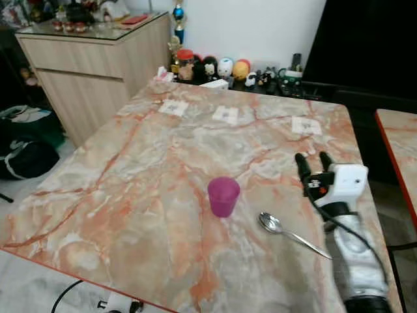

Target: Setting the table

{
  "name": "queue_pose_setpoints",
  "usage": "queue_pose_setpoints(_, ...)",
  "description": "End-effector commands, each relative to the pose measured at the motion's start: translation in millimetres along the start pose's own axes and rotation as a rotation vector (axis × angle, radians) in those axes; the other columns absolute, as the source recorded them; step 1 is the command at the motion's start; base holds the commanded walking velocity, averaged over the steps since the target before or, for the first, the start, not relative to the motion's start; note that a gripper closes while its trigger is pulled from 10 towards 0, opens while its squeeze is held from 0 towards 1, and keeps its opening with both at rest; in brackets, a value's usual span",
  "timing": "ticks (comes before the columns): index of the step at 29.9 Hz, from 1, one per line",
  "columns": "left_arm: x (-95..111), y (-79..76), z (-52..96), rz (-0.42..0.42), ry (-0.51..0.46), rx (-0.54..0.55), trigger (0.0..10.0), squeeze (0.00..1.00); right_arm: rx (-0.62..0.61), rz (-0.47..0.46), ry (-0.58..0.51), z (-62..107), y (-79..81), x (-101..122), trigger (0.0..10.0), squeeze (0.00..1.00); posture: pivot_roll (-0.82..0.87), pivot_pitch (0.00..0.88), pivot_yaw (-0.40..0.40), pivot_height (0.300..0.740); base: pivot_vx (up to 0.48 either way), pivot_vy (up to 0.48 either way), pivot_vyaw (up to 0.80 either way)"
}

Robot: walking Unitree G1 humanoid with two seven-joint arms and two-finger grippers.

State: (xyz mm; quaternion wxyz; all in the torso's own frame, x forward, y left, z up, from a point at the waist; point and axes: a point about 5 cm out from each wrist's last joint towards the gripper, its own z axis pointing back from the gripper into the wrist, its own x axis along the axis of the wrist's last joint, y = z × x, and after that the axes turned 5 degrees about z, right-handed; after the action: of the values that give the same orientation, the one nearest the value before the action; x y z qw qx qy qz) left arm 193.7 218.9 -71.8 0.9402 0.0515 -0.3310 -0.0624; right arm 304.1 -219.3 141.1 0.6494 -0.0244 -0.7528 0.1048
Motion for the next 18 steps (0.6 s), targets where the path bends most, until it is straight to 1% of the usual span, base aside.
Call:
queue_pose_setpoints(1, -2.0, -1.1, 0.0, -0.013, 0.015, -0.003, 10.0, 0.00, 0.111, 0.072, 0.019, -1.6, -1.9, 9.2, 10.0, 0.00, 0.03, 0.000, -0.011, 0.740, 0.000, 0.000, 0.00)
queue_pose_setpoints(2, -2.3, -1.8, 0.0, -0.014, 0.017, -0.005, 10.0, 0.00, 0.205, 0.163, 0.079, 2.4, -13.2, 11.4, 10.0, 0.00, 0.03, 0.000, -0.011, 0.740, 0.000, 0.000, 0.00)
queue_pose_setpoints(3, -2.4, -2.1, 0.0, -0.014, 0.017, -0.006, 10.0, 0.00, 0.239, 0.196, 0.110, 4.6, -19.4, 12.4, 10.0, 0.00, 0.03, 0.000, -0.011, 0.740, 0.000, 0.000, 0.00)
queue_pose_setpoints(4, -2.9, -2.8, 0.0, -0.015, 0.018, -0.008, 10.0, 0.00, 0.295, 0.234, 0.166, 10.2, -35.8, 16.0, 10.0, 0.00, 0.02, 0.000, -0.012, 0.740, 0.000, 0.000, 0.00)
queue_pose_setpoints(6, -3.3, -3.5, 0.1, -0.014, 0.019, -0.009, 10.0, 0.00, 0.344, 0.248, 0.193, 15.7, -49.2, 20.7, 10.0, 0.00, 0.01, 0.000, -0.014, 0.740, 0.000, 0.000, 0.00)
queue_pose_setpoints(7, -3.3, -3.5, 0.1, -0.014, 0.019, -0.009, 10.0, 0.00, 0.344, 0.248, 0.193, 15.7, -49.2, 20.7, 10.0, 0.00, 0.01, 0.000, -0.014, 0.740, 0.000, 0.000, 0.00)
queue_pose_setpoints(8, -3.6, -4.0, 0.1, -0.009, 0.020, -0.009, 10.0, 0.00, 0.421, 0.319, 0.247, 24.5, -58.8, 20.3, 10.0, 0.00, 0.01, 0.000, -0.014, 0.740, 0.000, 0.000, 0.00)
queue_pose_setpoints(9, -3.6, -4.0, 0.1, -0.009, 0.020, -0.009, 10.0, 0.00, 0.421, 0.319, 0.247, 24.5, -58.8, 20.3, 10.0, 0.00, 0.01, 0.000, -0.014, 0.740, 0.000, 0.000, 0.00)
queue_pose_setpoints(10, -3.9, -4.2, 0.1, -0.009, 0.021, -0.010, 10.0, 0.00, 0.497, 0.338, 0.300, 33.3, -65.8, 17.2, 10.0, 0.00, 0.01, 0.000, -0.014, 0.740, 0.000, 0.000, 0.00)
queue_pose_setpoints(11, -4.2, -4.3, 0.2, -0.012, 0.023, -0.011, 10.0, 0.00, 0.544, 0.324, 0.326, 38.8, -69.4, 14.5, 10.0, 0.00, 0.01, 0.000, -0.014, 0.740, 0.000, 0.000, 0.00)
queue_pose_setpoints(13, -4.4, -4.4, 0.2, -0.011, 0.023, -0.011, 10.0, 0.00, 0.572, 0.297, 0.353, 42.5, -71.9, 10.4, 10.0, 0.00, 0.01, 0.000, -0.012, 0.740, 0.000, 0.000, 0.00)
queue_pose_setpoints(15, -4.0, -4.6, 0.1, -0.012, 0.021, -0.012, 10.0, 0.00, 0.589, 0.291, 0.396, 44.0, -71.2, 2.7, 10.0, 0.00, 0.00, 0.000, -0.012, 0.740, 0.000, 0.000, 0.00)
queue_pose_setpoints(16, -3.2, -4.8, -0.1, -0.012, 0.019, -0.012, 10.0, 0.00, 0.613, 0.280, 0.428, 45.0, -66.7, -5.0, 10.0, 0.00, 0.00, 0.000, -0.011, 0.740, 0.000, 0.000, 0.00)
queue_pose_setpoints(18, -2.7, -4.8, -0.2, -0.011, 0.017, -0.011, 10.0, 0.00, 0.642, 0.248, 0.434, 45.7, -59.7, -11.8, 10.0, 0.00, 0.01, 0.000, -0.012, 0.740, 0.000, 0.000, 0.00)
